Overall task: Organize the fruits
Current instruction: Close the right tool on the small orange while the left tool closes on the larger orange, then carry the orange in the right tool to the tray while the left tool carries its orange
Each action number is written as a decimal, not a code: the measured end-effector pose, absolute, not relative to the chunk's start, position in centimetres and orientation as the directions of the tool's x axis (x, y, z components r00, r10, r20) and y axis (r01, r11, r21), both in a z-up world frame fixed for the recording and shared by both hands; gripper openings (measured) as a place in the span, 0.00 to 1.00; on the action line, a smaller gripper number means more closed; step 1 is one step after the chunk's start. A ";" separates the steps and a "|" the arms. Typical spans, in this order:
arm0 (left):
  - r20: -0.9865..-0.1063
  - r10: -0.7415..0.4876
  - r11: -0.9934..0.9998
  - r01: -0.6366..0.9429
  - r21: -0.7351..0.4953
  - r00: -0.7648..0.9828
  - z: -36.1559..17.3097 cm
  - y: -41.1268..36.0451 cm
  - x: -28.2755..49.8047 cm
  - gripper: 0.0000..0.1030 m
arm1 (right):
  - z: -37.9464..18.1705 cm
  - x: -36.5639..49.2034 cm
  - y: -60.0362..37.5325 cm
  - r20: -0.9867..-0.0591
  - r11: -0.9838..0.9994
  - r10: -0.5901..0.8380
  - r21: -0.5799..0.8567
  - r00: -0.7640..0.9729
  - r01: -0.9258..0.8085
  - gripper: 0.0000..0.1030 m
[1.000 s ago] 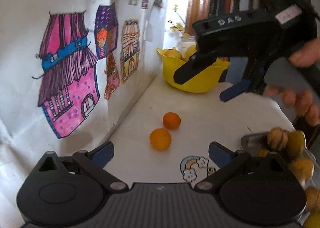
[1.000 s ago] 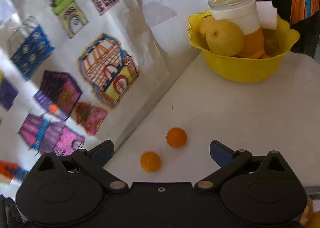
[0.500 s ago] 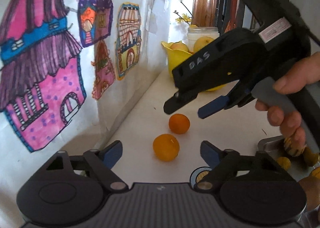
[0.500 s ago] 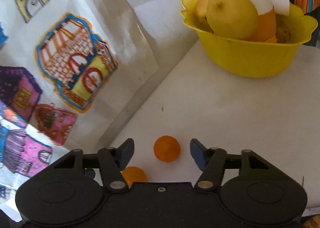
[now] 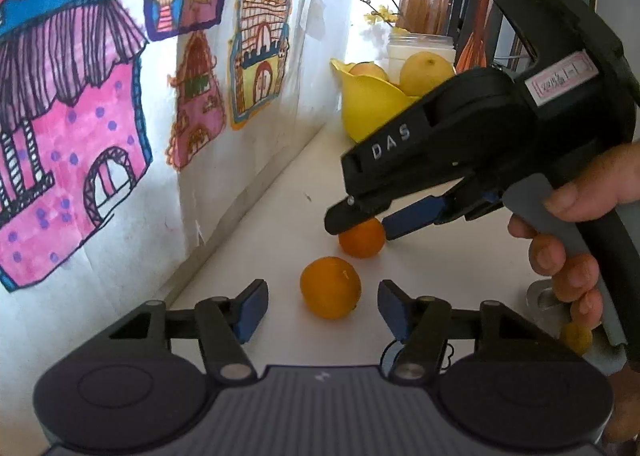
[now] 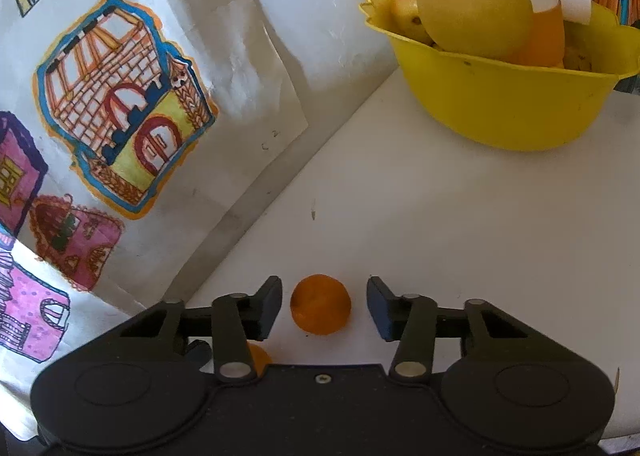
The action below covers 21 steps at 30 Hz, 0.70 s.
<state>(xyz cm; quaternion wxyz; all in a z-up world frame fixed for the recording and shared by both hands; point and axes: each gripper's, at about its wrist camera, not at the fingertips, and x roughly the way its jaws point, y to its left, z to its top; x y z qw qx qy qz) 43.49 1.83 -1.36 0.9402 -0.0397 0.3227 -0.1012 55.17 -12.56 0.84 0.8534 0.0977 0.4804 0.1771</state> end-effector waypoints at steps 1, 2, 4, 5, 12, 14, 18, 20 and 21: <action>-0.596 -0.217 0.976 0.162 -0.145 0.773 -1.3 1.9 43.5 0.63 | 0.8 55.2 -12.5 -0.787 0.920 0.392 0.333 0.477 -0.207 0.46; -0.592 -0.218 0.976 0.160 -0.149 0.776 -1.3 2.0 43.6 0.63 | 0.9 55.5 -12.5 -0.787 0.920 0.391 0.333 0.477 -0.206 0.44; -0.587 -0.221 0.975 0.157 -0.160 0.779 -1.2 2.1 43.7 0.61 | 0.8 55.5 -12.3 -0.787 0.920 0.391 0.331 0.478 -0.209 0.43; -0.587 -0.223 0.974 0.155 -0.164 0.778 -1.2 2.2 43.8 0.60 | 0.8 55.5 -12.2 -0.787 0.920 0.391 0.329 0.477 -0.212 0.41; -0.586 -0.234 0.969 0.138 -0.204 0.776 -1.3 2.1 44.6 0.35 | 0.6 55.7 -11.1 -0.798 0.931 0.360 0.274 0.483 -0.241 0.39; -0.584 -0.231 0.969 0.133 -0.207 0.778 -1.4 2.0 44.5 0.35 | 0.7 55.5 -10.9 -0.799 0.933 0.352 0.260 0.487 -0.249 0.39; -0.580 -0.234 0.968 0.129 -0.216 0.781 -1.5 2.1 44.3 0.35 | 0.7 55.3 -10.7 -0.796 0.930 0.364 0.277 0.483 -0.244 0.34; -0.584 -0.234 0.968 0.127 -0.218 0.778 -1.4 2.2 44.2 0.35 | 0.8 55.3 -10.9 -0.794 0.931 0.362 0.280 0.488 -0.235 0.34; -0.586 -0.233 0.968 0.124 -0.220 0.776 -1.4 2.3 44.1 0.35 | 0.8 55.3 -11.0 -0.792 0.930 0.364 0.282 0.490 -0.235 0.34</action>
